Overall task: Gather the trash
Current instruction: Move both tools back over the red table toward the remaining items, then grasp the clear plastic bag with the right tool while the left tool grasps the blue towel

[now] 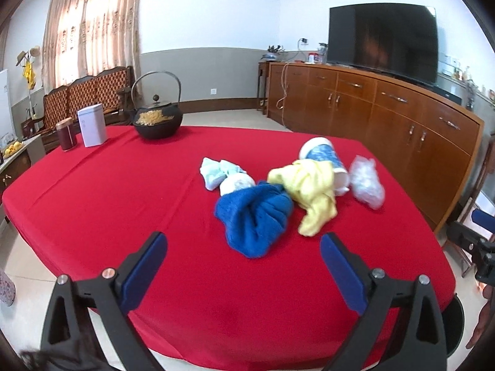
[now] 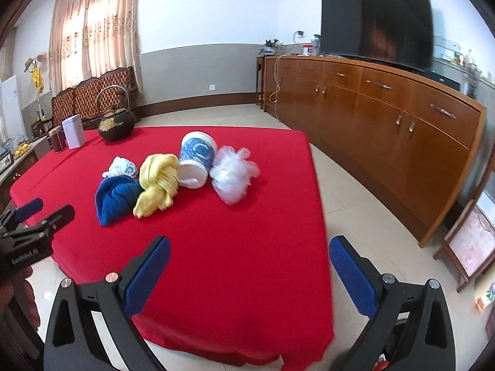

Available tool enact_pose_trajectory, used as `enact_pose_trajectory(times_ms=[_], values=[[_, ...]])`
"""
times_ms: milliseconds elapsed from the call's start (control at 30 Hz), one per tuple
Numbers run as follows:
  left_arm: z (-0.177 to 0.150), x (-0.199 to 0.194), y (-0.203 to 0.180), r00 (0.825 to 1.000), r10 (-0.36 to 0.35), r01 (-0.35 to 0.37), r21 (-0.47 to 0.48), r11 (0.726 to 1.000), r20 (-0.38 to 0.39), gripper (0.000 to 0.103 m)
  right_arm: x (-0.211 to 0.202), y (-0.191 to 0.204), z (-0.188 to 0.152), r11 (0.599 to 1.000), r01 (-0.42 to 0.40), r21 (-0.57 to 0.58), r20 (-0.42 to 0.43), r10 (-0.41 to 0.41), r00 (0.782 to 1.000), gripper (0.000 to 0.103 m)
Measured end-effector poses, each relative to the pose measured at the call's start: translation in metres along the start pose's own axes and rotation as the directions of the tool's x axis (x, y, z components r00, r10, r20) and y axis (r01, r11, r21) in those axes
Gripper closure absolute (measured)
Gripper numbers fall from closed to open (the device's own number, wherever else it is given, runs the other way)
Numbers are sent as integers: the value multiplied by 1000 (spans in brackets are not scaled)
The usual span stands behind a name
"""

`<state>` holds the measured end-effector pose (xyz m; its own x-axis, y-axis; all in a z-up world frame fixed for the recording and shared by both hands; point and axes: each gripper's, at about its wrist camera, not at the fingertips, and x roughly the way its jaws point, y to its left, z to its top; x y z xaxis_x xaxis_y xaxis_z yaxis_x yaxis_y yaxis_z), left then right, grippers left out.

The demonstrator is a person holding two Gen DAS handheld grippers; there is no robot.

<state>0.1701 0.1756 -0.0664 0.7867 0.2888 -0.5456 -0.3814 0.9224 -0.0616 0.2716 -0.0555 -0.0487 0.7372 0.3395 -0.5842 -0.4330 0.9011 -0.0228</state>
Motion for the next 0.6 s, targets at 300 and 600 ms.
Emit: enact_pose_trajectory(times_ms=[300,600], values=[[5,39,-4,998,2,-1,12,1000,-67,5,58,9,23,999,-26,-28,-77,24,997,0],[10,70,-2,991,23,-19,35,999,-134,5,127,10,44,998,-60,-20,-185,55,981,9]])
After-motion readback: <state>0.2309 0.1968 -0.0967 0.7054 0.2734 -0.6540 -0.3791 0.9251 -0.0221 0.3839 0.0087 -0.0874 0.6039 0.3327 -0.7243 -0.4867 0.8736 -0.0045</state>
